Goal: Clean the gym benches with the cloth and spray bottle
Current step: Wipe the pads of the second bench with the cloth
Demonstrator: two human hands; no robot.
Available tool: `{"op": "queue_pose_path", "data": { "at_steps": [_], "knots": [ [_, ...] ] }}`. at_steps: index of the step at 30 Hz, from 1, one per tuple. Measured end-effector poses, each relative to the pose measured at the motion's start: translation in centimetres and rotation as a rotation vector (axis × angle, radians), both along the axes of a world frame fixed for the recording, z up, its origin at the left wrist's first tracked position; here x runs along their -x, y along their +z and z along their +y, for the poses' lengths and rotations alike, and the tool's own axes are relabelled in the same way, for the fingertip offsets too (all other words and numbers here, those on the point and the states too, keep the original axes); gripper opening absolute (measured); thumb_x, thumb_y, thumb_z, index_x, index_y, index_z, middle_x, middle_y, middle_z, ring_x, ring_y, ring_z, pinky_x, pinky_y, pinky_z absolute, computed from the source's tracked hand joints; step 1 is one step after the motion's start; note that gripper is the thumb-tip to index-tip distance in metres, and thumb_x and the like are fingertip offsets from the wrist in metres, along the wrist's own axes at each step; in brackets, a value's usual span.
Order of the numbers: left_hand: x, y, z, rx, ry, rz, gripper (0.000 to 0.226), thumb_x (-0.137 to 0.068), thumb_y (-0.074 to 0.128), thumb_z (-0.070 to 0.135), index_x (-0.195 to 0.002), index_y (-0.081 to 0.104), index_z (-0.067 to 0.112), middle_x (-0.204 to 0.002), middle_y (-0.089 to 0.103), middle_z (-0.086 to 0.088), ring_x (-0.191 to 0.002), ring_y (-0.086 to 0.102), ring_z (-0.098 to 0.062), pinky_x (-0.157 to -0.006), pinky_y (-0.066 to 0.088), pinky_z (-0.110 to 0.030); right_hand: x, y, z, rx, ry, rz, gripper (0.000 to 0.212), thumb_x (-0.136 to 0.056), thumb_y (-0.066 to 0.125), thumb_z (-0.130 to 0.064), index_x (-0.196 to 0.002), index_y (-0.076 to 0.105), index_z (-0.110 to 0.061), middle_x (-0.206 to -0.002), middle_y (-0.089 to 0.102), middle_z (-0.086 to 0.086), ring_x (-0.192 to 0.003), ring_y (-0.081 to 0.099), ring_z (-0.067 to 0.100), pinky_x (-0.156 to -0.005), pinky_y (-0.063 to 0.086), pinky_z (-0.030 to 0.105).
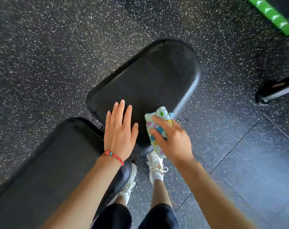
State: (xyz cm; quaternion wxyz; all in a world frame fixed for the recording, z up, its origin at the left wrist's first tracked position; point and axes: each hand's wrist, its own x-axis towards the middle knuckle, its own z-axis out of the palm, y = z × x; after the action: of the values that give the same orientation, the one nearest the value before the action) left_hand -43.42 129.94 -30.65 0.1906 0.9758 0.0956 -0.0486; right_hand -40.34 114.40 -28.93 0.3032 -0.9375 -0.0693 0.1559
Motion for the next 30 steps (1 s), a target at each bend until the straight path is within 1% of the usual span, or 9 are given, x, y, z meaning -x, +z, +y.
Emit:
{"op": "queue_pose_path", "data": {
  "at_steps": [2, 4, 6, 9, 14, 18, 21, 24, 30],
  "knots": [
    [1.3, 1.2, -0.1, 0.002, -0.053, 0.032, 0.049, -0.085, 0.061, 0.014, -0.128, 0.047, -0.003, -0.140, 0.040, -0.025, -0.130, 0.036, -0.042, -0.104, 0.027, -0.057, 1.7, 0.8, -0.7, -0.131, -0.211, 0.197, 0.029, -0.081, 0.065, -0.035, -0.109, 0.061, -0.044, -0.094, 0.068, 0.000, -0.080, 0.065, 0.022, -0.072, 0.055, 0.037],
    [2.5, 2.9, -0.4, 0.011, -0.103, 0.052, 0.051, -0.082, 0.066, 0.012, -0.127, 0.049, -0.004, -0.138, 0.042, -0.025, -0.128, 0.038, -0.043, -0.103, 0.030, -0.058, 3.1, 2.2, -1.6, -0.289, -0.481, 0.314, 0.027, -0.081, 0.065, -0.035, -0.098, 0.061, -0.055, -0.086, 0.070, -0.002, -0.076, 0.067, 0.019, -0.069, 0.057, 0.044],
    [3.4, 4.8, -0.5, 0.007, -0.146, 0.063, 0.051, -0.080, 0.067, 0.012, -0.126, 0.050, -0.004, -0.137, 0.044, -0.025, -0.127, 0.039, -0.043, -0.101, 0.033, -0.060, 4.4, 3.9, -2.4, -0.383, -0.686, 0.321, 0.029, -0.081, 0.066, -0.032, -0.087, 0.062, -0.060, -0.079, 0.070, -0.002, -0.074, 0.068, 0.021, -0.066, 0.057, 0.049],
    [4.2, 7.7, -0.5, 0.015, -0.189, 0.069, 0.051, -0.079, 0.068, 0.012, -0.125, 0.052, -0.003, -0.135, 0.046, -0.025, -0.126, 0.041, -0.043, -0.100, 0.034, -0.060, 5.8, 6.9, -3.2, -0.501, -0.895, 0.294, 0.028, -0.082, 0.067, -0.027, -0.086, 0.065, -0.054, -0.085, 0.071, 0.002, -0.082, 0.068, 0.027, -0.072, 0.056, 0.052],
    [4.3, 13.8, -0.8, 0.028, -0.240, 0.026, 0.046, -0.083, 0.065, 0.014, -0.124, 0.052, -0.003, -0.135, 0.047, -0.024, -0.126, 0.042, -0.042, -0.100, 0.034, -0.060, 7.3, 12.7, -3.7, -0.554, -0.940, 0.218, 0.025, -0.083, 0.066, -0.023, -0.093, 0.065, -0.046, -0.094, 0.071, 0.001, -0.083, 0.067, 0.018, -0.077, 0.056, 0.038],
    [3.9, 18.9, -1.5, 0.028, -0.277, 0.009, 0.046, -0.088, 0.044, 0.026, -0.125, 0.053, -0.001, -0.135, 0.048, -0.023, -0.126, 0.042, -0.040, -0.100, 0.034, -0.058, 8.1, 17.2, -4.6, -0.565, -0.956, 0.156, 0.025, -0.084, 0.064, -0.024, -0.101, 0.065, -0.042, -0.100, 0.069, -0.003, -0.087, 0.065, 0.014, -0.078, 0.053, 0.033],
    [3.5, 21.9, -2.6, 0.020, -0.334, -0.002, 0.047, -0.089, 0.041, 0.028, -0.126, 0.052, 0.000, -0.136, 0.046, -0.022, -0.127, 0.041, -0.039, -0.101, 0.034, -0.057, 8.5, 20.0, -5.6, -0.576, -0.976, 0.114, 0.025, -0.085, 0.064, -0.024, -0.104, 0.064, -0.039, -0.095, 0.068, -0.006, -0.081, 0.065, 0.008, -0.068, 0.052, 0.026],
    [2.6, 24.7, -4.1, 0.011, -0.376, -0.004, 0.052, -0.090, 0.031, 0.032, -0.126, 0.051, 0.000, -0.136, 0.046, -0.022, -0.127, 0.041, -0.039, -0.102, 0.033, -0.057, 8.7, 22.5, -7.4, -0.582, -1.000, 0.086, 0.025, -0.085, 0.064, -0.023, -0.106, 0.064, -0.036, -0.092, 0.068, -0.007, -0.079, 0.065, 0.008, -0.066, 0.053, 0.026],
    [0.0, 28.7, -8.8, -0.016, -0.445, -0.040, 0.052, -0.090, 0.031, 0.032, -0.124, 0.053, 0.000, -0.135, 0.047, -0.023, -0.126, 0.042, -0.040, -0.101, 0.033, -0.057, 7.9, 26.7, -13.1, -0.566, -1.006, 0.017, 0.029, -0.084, 0.066, -0.022, -0.094, 0.060, -0.048, -0.082, 0.063, -0.023, -0.065, 0.059, -0.014, -0.051, 0.043, 0.004]
  ]
}}
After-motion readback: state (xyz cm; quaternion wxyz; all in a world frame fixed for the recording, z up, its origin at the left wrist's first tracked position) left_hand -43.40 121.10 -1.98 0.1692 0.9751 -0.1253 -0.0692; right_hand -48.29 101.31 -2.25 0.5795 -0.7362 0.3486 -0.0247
